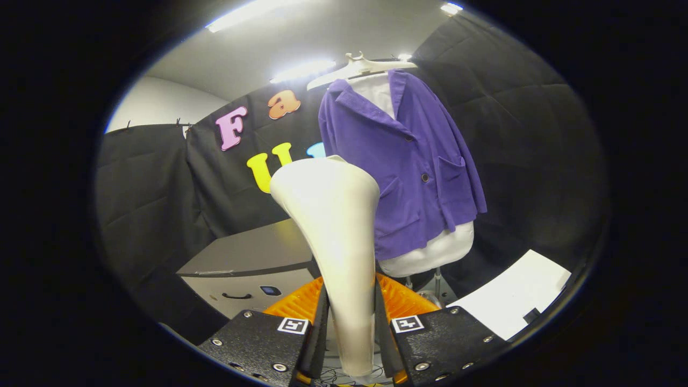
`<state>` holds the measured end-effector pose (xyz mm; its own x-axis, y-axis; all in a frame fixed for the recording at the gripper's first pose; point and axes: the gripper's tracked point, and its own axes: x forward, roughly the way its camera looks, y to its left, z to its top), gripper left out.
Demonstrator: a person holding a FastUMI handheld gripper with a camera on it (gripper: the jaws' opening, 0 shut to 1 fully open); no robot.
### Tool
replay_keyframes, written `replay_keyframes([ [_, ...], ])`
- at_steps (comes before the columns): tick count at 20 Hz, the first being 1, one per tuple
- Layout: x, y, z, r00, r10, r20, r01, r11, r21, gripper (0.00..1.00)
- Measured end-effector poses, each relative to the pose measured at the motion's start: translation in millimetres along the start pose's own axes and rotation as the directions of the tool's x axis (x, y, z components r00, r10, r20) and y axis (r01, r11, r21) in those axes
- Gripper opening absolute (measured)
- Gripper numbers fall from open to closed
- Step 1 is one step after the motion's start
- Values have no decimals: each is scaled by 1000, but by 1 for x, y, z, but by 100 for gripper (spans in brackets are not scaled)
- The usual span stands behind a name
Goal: Iron the clothes twice with a garment steamer, once on the left side and once on the right side.
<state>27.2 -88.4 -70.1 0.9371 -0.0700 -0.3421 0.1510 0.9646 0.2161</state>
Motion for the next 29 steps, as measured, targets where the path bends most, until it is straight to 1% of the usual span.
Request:
replay_keyframes([
  [3,-8,22,-4,999,35,6,-34,999,-25,42],
  [5,-10,36,-12,998,63,-12,-63,997,-46,42],
  [10,-8,50,-21,994,95,-50,-98,992,-74,42],
  [18,-9,55,-27,992,107,-70,-112,991,-74,42],
  [29,-13,49,-30,991,109,-80,-115,991,-67,42],
])
